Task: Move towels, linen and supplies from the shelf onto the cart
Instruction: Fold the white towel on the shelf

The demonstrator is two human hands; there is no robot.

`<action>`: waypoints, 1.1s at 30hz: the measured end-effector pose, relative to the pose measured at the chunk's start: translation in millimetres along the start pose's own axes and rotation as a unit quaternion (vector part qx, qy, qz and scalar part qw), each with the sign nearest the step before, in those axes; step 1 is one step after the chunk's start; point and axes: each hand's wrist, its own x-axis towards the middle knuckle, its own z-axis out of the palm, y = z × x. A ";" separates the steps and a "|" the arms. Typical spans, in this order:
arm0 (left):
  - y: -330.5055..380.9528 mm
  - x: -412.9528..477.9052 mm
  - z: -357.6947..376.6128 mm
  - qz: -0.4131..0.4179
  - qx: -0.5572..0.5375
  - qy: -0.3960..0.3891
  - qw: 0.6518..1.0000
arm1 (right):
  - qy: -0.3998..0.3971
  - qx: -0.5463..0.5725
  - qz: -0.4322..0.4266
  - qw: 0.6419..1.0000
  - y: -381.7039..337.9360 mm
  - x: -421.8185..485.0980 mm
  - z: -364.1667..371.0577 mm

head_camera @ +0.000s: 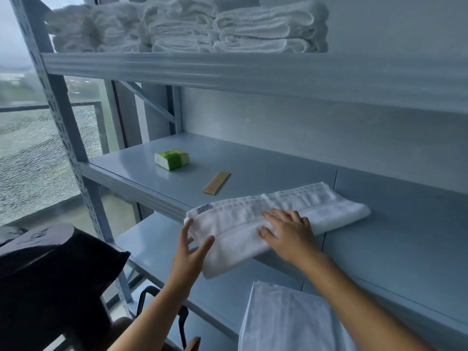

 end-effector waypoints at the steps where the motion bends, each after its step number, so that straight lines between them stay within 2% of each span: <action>1: -1.2 -3.2 -0.5 -0.007 -0.014 -0.007 1.000 | 0.003 0.001 0.005 1.000 -2.0 -1.1 1.4; 5: -1.8 -9.7 -4.1 0.000 -0.044 0.008 0.999 | 0.011 0.020 -0.009 1.000 -8.0 -5.9 -1.5; 9: 1.9 -18.0 -8.9 0.015 -0.065 0.021 0.998 | 0.030 0.181 -0.039 0.982 13.4 -0.6 -13.3; 11: 8.0 -16.7 -13.0 0.033 -0.049 0.030 0.998 | 0.039 0.171 -0.023 0.984 34.0 2.9 -16.4; 14: 37.4 -3.7 -15.2 0.072 -0.029 0.034 0.996 | -0.012 0.122 0.004 0.992 52.3 4.4 -15.5; 16: 63.6 9.2 -4.4 0.098 -0.023 0.021 0.995 | -0.038 0.135 0.001 0.990 55.0 6.0 -15.1; 19: 103.4 27.7 34.8 0.145 -0.003 -0.027 0.989 | -0.039 0.263 0.019 0.964 65.2 10.0 -20.5; 21: 124.3 36.9 70.3 0.174 0.020 -0.064 0.982 | -0.012 0.339 0.045 0.940 80.8 9.9 -27.8; 27: 165.3 54.0 200.1 0.228 0.118 -0.109 0.961 | 0.084 0.380 0.083 0.917 146.4 7.1 -54.9; 30: 160.9 51.5 260.3 0.223 0.176 -0.131 0.950 | 0.087 0.405 0.124 0.902 182.8 2.3 -60.0; 33: 134.6 40.4 291.8 0.168 0.224 -0.196 0.940 | 0.058 0.402 0.150 0.901 213.5 -2.4 -52.6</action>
